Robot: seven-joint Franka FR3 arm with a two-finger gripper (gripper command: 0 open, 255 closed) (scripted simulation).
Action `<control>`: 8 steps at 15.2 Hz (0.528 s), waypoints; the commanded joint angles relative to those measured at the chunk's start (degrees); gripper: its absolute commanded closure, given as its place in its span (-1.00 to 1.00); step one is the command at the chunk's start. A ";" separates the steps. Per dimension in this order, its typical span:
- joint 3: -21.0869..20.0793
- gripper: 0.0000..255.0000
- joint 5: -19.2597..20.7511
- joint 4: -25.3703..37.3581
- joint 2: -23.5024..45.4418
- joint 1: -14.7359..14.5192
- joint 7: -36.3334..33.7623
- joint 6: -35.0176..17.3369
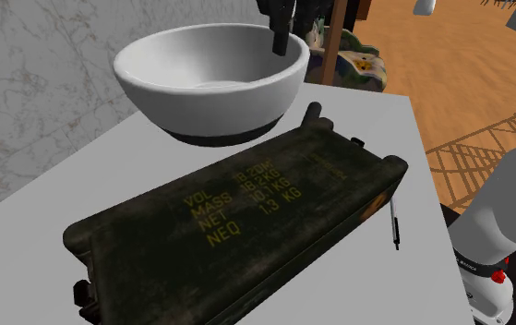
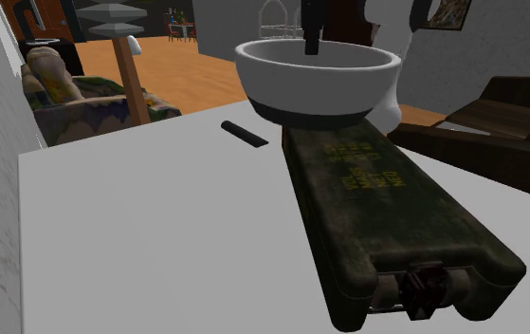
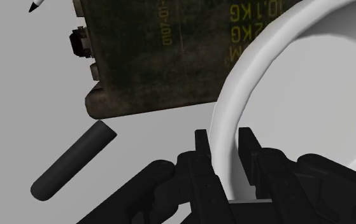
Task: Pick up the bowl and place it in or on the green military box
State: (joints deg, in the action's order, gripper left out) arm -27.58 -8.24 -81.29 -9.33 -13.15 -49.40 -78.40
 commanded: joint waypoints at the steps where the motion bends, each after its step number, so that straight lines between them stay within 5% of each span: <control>1: -0.07 1.00 -1.45 -2.10 -3.09 -0.45 -0.85 0.48; 8: -0.24 1.00 -5.12 -8.69 -11.15 -2.15 -3.01 0.83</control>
State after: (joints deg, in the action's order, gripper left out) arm -27.95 -12.94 -88.39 -19.47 -15.15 -52.47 -76.84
